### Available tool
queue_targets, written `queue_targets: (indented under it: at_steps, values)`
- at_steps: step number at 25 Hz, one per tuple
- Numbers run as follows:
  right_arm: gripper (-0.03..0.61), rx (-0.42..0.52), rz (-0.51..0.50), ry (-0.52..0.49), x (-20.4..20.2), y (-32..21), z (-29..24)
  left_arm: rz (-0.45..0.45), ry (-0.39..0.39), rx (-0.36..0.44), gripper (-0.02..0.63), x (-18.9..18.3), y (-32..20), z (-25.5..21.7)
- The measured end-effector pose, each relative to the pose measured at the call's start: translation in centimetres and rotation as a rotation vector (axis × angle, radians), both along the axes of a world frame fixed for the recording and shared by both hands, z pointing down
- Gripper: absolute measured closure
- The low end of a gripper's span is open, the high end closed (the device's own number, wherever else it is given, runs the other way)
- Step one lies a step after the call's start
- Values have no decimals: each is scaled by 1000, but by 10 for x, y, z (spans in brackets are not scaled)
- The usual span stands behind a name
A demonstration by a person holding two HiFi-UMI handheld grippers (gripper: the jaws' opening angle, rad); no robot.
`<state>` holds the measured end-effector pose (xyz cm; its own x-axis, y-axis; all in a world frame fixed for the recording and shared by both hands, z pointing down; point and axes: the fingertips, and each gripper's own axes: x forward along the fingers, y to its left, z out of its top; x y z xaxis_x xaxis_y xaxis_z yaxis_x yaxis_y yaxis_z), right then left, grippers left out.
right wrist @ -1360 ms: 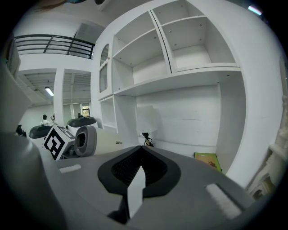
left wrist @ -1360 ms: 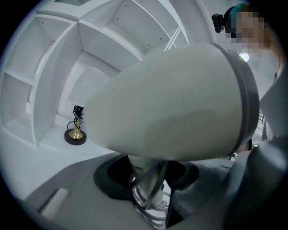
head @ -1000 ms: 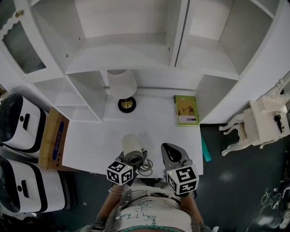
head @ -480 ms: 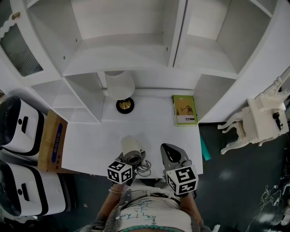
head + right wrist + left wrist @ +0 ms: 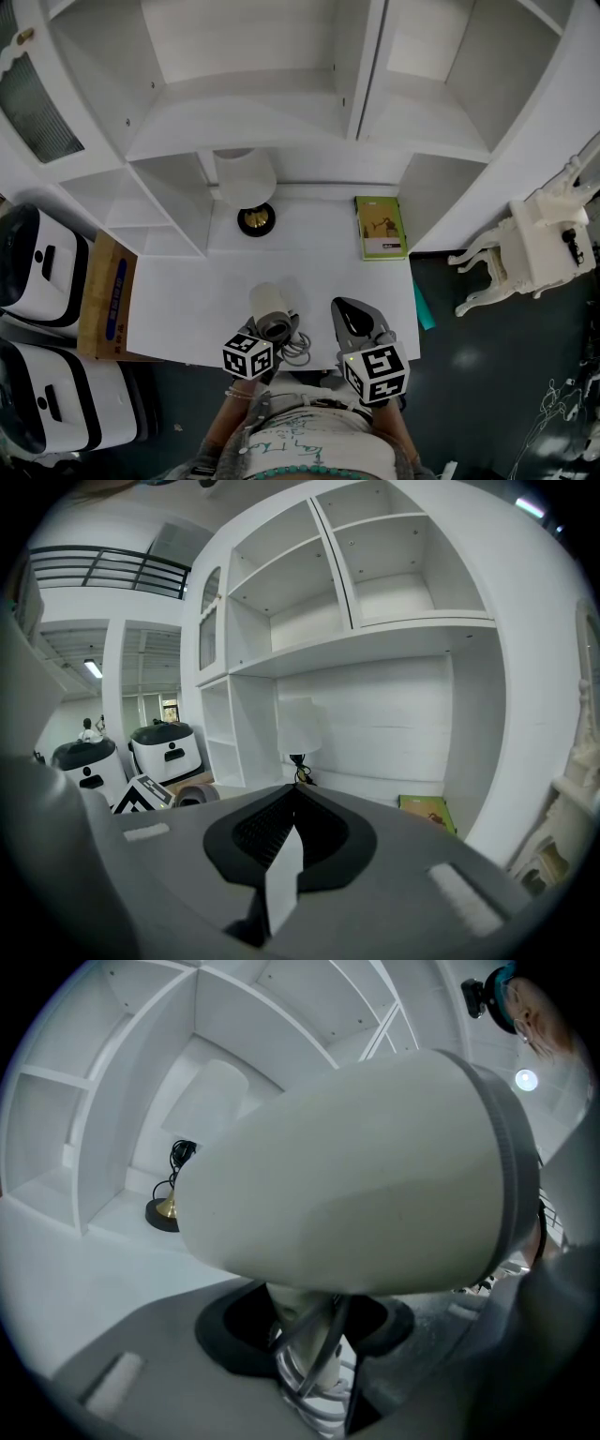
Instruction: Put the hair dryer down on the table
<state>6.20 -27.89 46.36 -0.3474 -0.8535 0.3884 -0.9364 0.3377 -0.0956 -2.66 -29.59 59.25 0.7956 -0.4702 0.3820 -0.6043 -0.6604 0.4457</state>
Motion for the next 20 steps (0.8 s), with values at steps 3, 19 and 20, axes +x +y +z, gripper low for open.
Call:
queue_targets:
  at_steps: [3, 19, 20]
  values:
    - [551, -1, 2, 1, 0, -1, 0, 0, -5, -6, 442, -1, -1, 4]
    - [551, -10, 16, 8, 1, -5, 3, 1, -26, -27, 442, -2, -6, 26]
    - [551, -10, 17, 8, 2, -5, 3, 3, -28, -29, 442, -2, -7, 27]
